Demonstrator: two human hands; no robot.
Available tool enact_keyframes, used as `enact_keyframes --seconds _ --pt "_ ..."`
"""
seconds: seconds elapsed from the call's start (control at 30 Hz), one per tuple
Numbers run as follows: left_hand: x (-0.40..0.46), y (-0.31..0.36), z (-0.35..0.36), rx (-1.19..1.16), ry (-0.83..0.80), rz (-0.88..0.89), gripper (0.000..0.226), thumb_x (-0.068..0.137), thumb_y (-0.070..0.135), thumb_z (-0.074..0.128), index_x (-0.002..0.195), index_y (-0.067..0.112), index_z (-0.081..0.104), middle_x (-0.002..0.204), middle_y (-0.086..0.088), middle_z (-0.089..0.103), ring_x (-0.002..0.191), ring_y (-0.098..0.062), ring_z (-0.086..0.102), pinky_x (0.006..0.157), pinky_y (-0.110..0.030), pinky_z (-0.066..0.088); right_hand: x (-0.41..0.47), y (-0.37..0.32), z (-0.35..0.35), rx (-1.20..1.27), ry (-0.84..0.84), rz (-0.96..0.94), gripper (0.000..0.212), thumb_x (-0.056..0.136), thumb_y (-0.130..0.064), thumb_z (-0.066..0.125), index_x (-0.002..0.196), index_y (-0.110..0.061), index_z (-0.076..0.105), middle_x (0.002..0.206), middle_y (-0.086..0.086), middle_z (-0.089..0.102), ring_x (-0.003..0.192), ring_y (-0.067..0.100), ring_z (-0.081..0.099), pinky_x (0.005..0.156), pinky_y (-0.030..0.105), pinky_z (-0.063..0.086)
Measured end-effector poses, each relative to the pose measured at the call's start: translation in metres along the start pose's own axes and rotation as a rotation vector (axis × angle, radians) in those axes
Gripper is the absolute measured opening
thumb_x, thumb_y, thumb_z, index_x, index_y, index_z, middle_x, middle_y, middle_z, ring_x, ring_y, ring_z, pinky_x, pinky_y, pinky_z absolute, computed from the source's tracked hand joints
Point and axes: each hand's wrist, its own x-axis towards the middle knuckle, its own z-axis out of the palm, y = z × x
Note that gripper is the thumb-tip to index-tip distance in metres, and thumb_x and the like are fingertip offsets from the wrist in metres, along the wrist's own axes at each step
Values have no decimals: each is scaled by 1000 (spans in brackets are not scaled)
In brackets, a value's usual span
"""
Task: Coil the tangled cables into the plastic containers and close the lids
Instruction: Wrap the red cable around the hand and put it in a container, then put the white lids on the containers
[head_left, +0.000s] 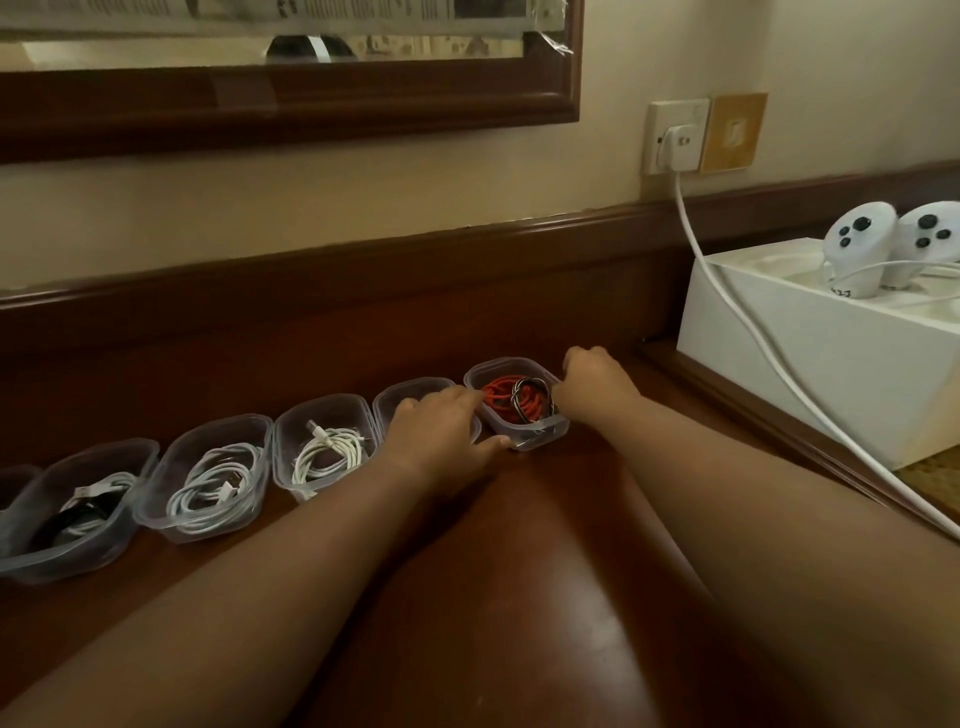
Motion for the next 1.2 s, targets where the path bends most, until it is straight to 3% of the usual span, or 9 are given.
enact_keyframes --seconds 0.1,0.17,0.53,0.67,0.83,1.0,1.1,1.2 --pt "-2 -4 0 12 8 -17 72 89 68 46 148 27 36 153 0 40 139 -21 39 109 -47 30 -4 6 -1 70 -110 92 10 95 -17 55 99 -8 59 88 8 60 67 17 55 52 26 42" --pt "-6 -5 -2 16 18 -22 70 90 68 46 147 28 39 151 0 42 137 -22 40 108 -47 31 -7 8 1 98 -133 112 11 96 -14 52 97 -7 61 82 9 62 61 18 55 49 26 41" --pt "-67 0 -37 17 78 13 56 92 59 52 139 28 51 140 4 52 126 -17 49 101 -41 39 -83 26 -7 249 -112 124 12 92 -17 53 84 -9 56 74 11 64 57 23 60 52 25 44" --pt "-112 3 -47 -42 39 -9 59 92 58 53 142 27 47 144 1 50 131 -18 46 109 -42 41 -132 28 -12 253 -122 124 16 91 -21 55 86 -7 59 81 14 68 68 28 68 64 35 57" --pt "-171 -1 -59 -87 -66 -15 69 91 61 54 149 28 38 156 1 37 143 -16 33 115 -40 33 -196 15 -14 253 -157 64 13 90 -15 52 79 -9 57 78 16 69 61 28 65 64 38 58" --pt "-226 -15 -81 -169 -137 54 93 75 71 67 152 37 27 160 7 28 147 -14 24 117 -52 29 -250 -10 -12 301 -300 -58 19 99 -17 48 92 -10 65 69 11 64 57 21 58 58 34 50" --pt "-254 -28 -94 -128 -235 93 117 57 82 70 153 42 17 163 12 19 150 -11 16 121 -50 20 -277 -32 -12 283 -419 -176 17 100 -17 50 103 -16 66 84 7 66 63 16 58 56 29 48" --pt "-284 -38 -100 -148 -339 48 129 48 83 73 154 44 10 164 13 17 150 -12 16 121 -47 19 -300 -55 -3 297 -467 -275 19 101 -22 50 112 -18 64 100 3 65 84 17 64 68 30 56"
